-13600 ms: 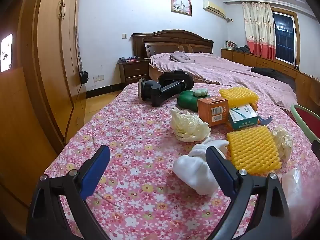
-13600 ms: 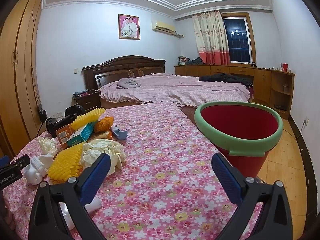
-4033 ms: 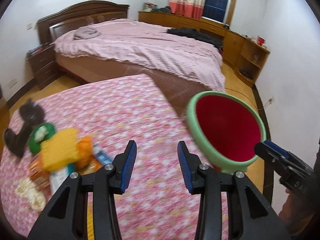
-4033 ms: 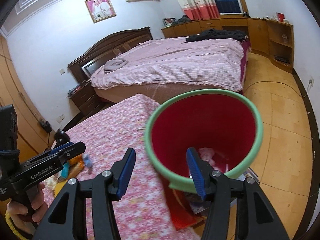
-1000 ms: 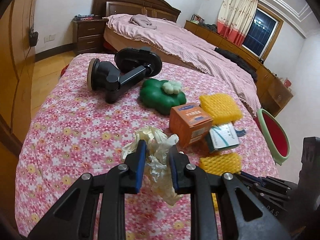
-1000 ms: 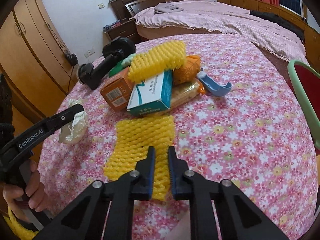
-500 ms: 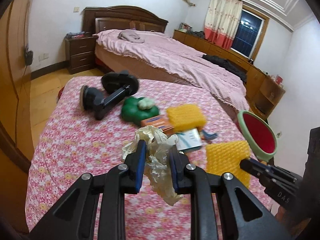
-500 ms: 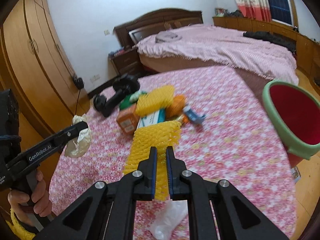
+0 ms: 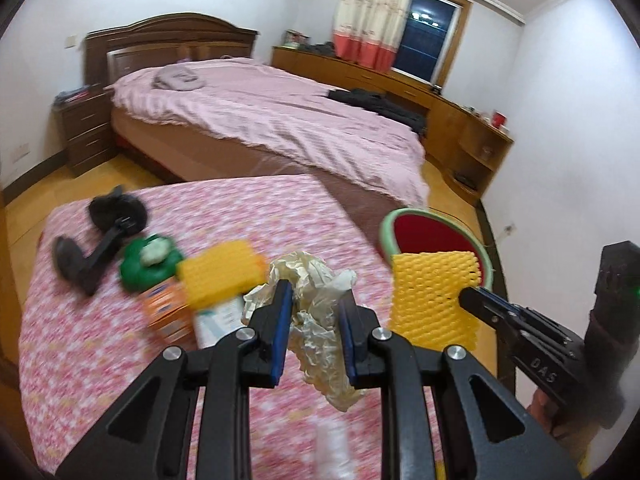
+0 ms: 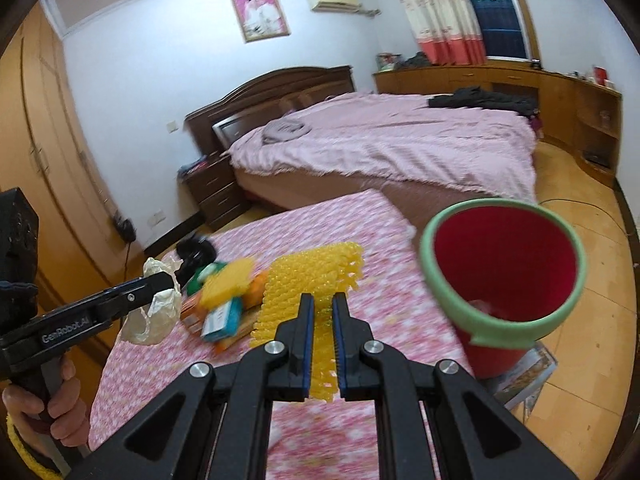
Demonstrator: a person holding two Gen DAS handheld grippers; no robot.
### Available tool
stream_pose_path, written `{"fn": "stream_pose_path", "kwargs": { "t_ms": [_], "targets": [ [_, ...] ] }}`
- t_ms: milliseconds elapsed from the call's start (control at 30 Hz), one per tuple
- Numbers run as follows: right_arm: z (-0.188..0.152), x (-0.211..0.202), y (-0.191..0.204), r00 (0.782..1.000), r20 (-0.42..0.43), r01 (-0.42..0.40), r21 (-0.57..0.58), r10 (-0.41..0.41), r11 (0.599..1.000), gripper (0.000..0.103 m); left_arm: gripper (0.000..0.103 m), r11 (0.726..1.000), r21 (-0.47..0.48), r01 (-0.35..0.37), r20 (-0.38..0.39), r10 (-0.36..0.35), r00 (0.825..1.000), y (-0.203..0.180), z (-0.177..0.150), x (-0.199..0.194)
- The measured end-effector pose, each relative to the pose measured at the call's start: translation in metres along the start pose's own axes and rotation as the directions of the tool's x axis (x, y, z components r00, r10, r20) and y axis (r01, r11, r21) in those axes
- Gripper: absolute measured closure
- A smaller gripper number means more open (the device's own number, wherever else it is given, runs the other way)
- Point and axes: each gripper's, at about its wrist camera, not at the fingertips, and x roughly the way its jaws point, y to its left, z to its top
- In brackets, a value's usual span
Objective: Collect trash
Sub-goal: 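Carry the paper and foam net in both tools over the bucket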
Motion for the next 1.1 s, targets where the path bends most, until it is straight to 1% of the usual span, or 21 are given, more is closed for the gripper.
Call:
{"fn": "stream_pose_path", "kwargs": {
  "t_ms": [133, 367, 533, 667, 867, 1033, 1100],
  "targets": [
    [0.011, -0.006, -0.031, 0.999, 0.022, 0.046, 0.036, -0.047, 0.998, 0.092, 0.081, 0.998, 0.034, 0.049, -0.021, -0.048, 0.999, -0.034, 0.013, 0.018],
    [0.020, -0.008, -0.086, 0.990, 0.028, 0.135, 0.099, -0.138, 0.986, 0.092, 0.081, 0.990, 0.106, 0.095, -0.053, -0.090, 0.995, -0.083, 0.026, 0.057],
    [0.021, -0.004, -0.123, 0.981, 0.020, 0.188, 0.141, -0.193, 0.972, 0.092, 0.081, 0.982, 0.120, 0.147, -0.105, -0.135, 0.985, -0.113, 0.030, 0.091],
    [0.021, 0.004, -0.149, 0.973, 0.003, 0.226, 0.165, -0.229, 0.960, 0.092, 0.081, 0.977, 0.141, 0.162, -0.147, -0.141, 0.979, -0.130, 0.029, 0.123],
    [0.018, 0.024, -0.187, 0.963, -0.041, 0.270, 0.187, -0.267, 0.945, 0.091, 0.081, 0.975, 0.157, 0.157, -0.220, -0.120, 0.968, -0.148, 0.027, 0.182],
    [0.015, 0.040, -0.212, 0.959, -0.081, 0.283, 0.201, -0.272, 0.938, 0.090, 0.081, 0.974, 0.161, 0.160, -0.253, -0.116, 0.961, -0.156, 0.024, 0.213],
    [0.015, 0.045, -0.217, 0.958, -0.094, 0.285, 0.205, -0.270, 0.936, 0.087, 0.081, 0.975, 0.136, 0.173, -0.279, -0.130, 0.952, -0.157, 0.023, 0.223]
  ]
}}
